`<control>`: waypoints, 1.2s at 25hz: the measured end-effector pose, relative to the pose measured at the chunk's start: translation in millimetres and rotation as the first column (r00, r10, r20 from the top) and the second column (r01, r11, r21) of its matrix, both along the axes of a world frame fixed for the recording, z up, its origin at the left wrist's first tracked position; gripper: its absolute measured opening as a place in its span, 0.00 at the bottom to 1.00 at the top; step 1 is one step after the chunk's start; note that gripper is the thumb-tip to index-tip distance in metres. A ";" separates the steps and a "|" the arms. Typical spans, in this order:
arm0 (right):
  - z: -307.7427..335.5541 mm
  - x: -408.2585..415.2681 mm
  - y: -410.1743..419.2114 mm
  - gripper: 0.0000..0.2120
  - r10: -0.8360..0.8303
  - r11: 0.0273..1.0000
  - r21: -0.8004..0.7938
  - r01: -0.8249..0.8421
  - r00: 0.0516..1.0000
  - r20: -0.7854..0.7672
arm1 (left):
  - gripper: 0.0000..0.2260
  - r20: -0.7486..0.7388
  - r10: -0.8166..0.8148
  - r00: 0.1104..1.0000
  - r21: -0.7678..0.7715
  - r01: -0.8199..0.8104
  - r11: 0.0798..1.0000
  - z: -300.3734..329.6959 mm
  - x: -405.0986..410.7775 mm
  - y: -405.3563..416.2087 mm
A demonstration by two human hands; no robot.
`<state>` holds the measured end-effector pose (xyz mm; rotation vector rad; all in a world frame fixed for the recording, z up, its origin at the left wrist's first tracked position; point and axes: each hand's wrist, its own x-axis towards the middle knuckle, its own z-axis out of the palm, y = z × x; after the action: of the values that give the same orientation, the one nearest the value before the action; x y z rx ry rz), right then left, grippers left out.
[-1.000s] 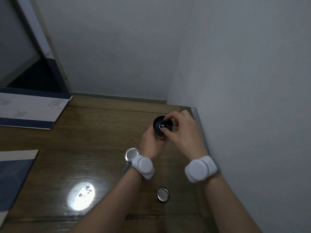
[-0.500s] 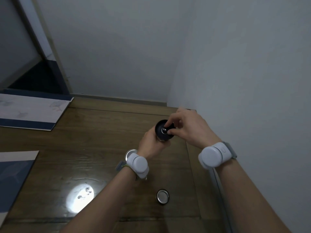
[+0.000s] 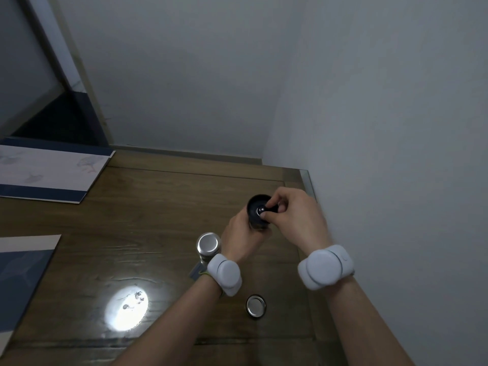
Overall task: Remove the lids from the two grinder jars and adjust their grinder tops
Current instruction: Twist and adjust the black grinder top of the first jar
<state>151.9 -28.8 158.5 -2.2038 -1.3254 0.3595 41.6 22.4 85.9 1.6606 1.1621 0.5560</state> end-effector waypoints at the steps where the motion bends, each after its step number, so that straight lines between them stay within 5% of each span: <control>1: -3.0 -2.7 -1.3 0.11 -0.030 0.999 0.023 0.031 0.999 -0.025 | 0.21 0.003 0.011 1.000 0.006 -0.011 1.000 -0.9 0.6 -1.5; 12: -3.7 1.5 -2.7 0.09 -0.020 0.995 0.100 0.030 0.995 -0.102 | 0.20 -0.029 0.036 0.999 0.078 -0.034 0.996 -2.5 5.1 1.5; 20: -9.0 -7.6 -2.7 0.17 -0.138 0.976 0.137 0.171 0.965 -0.223 | 0.18 0.045 0.118 0.992 0.136 -0.123 0.983 -2.6 12.9 -10.2; 26: -13.3 -28.1 -6.4 0.13 -0.293 0.919 0.200 0.340 0.928 -0.229 | 0.17 0.126 0.138 0.982 0.182 -0.159 0.970 2.3 14.1 -13.9; 30: -17.9 -25.5 -10.4 0.13 -0.222 0.936 0.241 0.256 0.962 -0.161 | 0.19 0.113 0.130 0.985 0.168 -0.148 0.975 4.1 13.6 -14.2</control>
<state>126.4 -39.2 140.6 -2.0513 -0.9595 0.2196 55.3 8.3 90.0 1.6857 1.1883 0.8431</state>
